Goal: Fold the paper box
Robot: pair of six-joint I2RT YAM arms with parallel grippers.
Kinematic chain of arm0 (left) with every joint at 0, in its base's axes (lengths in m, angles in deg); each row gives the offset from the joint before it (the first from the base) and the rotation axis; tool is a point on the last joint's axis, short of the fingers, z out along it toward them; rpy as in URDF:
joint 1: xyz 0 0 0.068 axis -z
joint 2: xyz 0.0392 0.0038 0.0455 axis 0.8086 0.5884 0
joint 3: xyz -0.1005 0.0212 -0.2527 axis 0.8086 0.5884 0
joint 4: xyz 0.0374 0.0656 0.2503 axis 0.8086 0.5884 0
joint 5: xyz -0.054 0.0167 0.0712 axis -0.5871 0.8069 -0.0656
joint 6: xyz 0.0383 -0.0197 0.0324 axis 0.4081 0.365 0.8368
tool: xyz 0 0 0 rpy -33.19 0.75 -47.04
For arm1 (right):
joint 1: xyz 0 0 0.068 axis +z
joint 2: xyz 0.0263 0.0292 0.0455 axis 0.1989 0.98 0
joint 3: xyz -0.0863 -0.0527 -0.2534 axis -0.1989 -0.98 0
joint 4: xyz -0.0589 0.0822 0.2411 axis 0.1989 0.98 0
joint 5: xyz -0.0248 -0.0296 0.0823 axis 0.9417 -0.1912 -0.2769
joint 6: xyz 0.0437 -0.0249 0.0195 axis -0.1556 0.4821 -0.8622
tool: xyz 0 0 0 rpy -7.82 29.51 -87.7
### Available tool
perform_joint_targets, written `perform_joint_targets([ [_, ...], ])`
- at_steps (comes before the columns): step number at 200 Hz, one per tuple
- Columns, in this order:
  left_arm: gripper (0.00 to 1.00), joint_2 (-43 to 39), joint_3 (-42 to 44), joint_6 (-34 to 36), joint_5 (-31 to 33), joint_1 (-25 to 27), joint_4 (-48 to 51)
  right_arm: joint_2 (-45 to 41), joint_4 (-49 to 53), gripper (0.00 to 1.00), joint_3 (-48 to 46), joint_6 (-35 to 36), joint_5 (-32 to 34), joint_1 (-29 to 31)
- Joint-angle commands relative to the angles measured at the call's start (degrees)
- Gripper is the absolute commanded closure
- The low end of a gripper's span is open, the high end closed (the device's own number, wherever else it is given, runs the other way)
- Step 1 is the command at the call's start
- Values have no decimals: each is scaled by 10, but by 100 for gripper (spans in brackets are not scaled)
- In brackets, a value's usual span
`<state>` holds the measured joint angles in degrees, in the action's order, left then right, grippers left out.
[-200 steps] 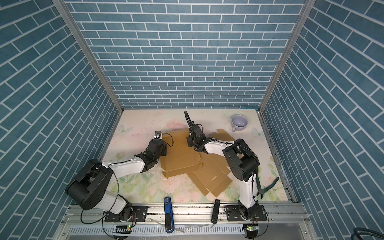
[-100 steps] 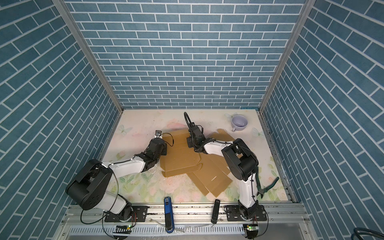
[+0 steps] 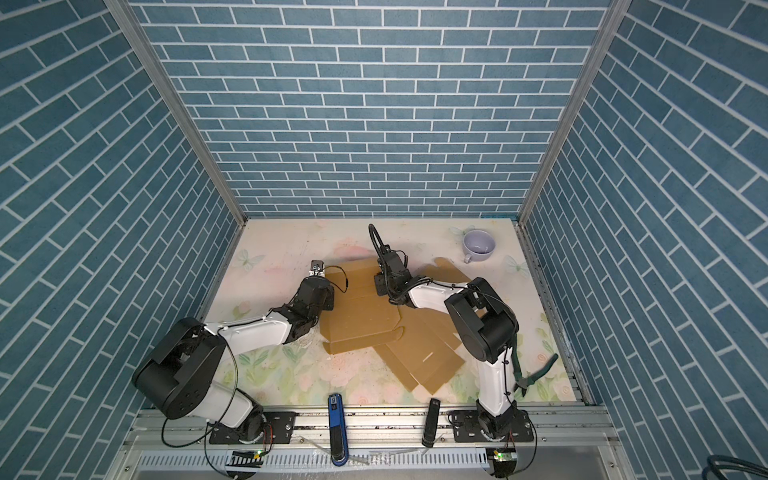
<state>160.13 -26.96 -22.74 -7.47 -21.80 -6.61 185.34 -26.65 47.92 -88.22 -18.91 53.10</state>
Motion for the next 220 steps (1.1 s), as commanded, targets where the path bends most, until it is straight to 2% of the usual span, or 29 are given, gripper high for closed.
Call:
perform_joint_targets([
  [1,99,4,-8,5,4,4,7,-8,25,69,-24,-17,3,2],
  [25,99,2,-7,6,6,4,11,-12,27,68,-24,-20,-1,2],
  [68,99,0,-5,6,15,4,11,-57,45,54,-30,-5,-21,1],
  [88,99,-2,-2,8,17,4,8,-76,63,51,-30,1,-25,1],
  [181,98,-8,12,5,33,3,-5,-176,123,47,-60,2,-57,0],
  [220,98,-6,14,-2,36,2,-7,-238,126,48,-97,-30,-34,0],
])
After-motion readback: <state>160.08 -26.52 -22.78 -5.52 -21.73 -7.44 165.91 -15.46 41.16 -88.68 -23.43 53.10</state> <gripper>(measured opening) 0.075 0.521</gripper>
